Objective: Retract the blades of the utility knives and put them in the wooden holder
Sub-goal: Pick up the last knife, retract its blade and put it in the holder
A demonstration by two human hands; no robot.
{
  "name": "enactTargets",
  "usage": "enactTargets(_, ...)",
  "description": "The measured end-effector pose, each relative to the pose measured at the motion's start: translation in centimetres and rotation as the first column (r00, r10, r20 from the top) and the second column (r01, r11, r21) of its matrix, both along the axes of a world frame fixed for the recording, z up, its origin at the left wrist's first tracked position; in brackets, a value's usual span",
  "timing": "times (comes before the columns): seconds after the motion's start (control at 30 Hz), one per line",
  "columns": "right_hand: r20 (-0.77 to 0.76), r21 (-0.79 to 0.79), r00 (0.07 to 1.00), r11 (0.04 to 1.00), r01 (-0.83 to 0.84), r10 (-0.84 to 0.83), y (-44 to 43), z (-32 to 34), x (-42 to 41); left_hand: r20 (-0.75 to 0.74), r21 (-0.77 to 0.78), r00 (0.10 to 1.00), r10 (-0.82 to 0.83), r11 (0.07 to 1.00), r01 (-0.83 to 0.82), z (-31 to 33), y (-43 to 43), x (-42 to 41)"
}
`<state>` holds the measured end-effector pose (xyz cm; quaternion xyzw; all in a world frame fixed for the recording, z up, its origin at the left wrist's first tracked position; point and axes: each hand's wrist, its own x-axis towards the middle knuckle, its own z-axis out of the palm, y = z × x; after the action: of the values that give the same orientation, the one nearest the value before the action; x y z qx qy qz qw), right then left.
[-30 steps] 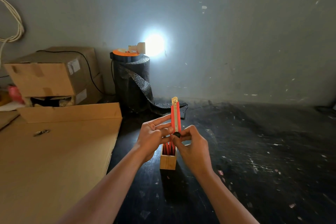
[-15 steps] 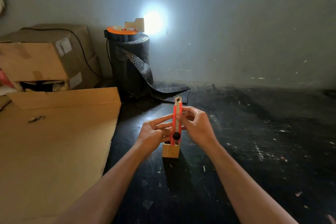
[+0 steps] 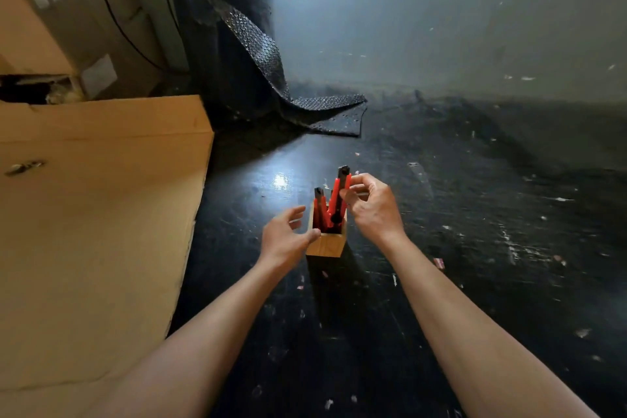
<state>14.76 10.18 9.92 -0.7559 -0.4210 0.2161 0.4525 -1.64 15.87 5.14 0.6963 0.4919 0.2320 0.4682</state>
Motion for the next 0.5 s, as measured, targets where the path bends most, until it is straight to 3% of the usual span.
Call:
enactTargets(0.27,0.058,-0.255,0.998,0.967,-0.016,0.032,1.1,-4.4,0.4,-0.051,-0.028,0.999,-0.018,0.999,0.016,-2.8,0.6,1.1)
enactTargets(0.5,0.069,-0.31,0.997,0.951,0.001,0.021,1.0,-4.8,0.5,0.016,-0.061,1.0,0.003,0.998,-0.002,-3.8,0.7,1.3)
